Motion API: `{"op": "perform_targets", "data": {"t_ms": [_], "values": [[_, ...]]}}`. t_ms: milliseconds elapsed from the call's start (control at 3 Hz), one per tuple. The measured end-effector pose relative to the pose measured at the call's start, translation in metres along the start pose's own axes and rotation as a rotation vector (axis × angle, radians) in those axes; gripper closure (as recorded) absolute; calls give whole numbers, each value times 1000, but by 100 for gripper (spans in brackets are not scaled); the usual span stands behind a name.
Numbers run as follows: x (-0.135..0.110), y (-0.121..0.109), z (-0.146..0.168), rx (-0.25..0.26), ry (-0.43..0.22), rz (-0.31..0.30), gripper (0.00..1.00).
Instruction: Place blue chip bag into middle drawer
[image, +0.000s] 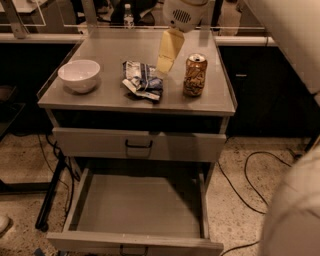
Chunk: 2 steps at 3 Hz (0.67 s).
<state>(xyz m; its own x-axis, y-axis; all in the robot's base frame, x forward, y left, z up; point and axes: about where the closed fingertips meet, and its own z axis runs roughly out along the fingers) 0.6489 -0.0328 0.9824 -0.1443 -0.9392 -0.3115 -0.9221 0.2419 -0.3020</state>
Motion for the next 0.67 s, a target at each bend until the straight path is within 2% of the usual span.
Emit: {"op": "perform_targets", "data": {"t_ms": [333, 667], "values": [[-22, -14, 18, -39, -25, -31, 0], [-25, -18, 18, -28, -36, -29, 0]]}}
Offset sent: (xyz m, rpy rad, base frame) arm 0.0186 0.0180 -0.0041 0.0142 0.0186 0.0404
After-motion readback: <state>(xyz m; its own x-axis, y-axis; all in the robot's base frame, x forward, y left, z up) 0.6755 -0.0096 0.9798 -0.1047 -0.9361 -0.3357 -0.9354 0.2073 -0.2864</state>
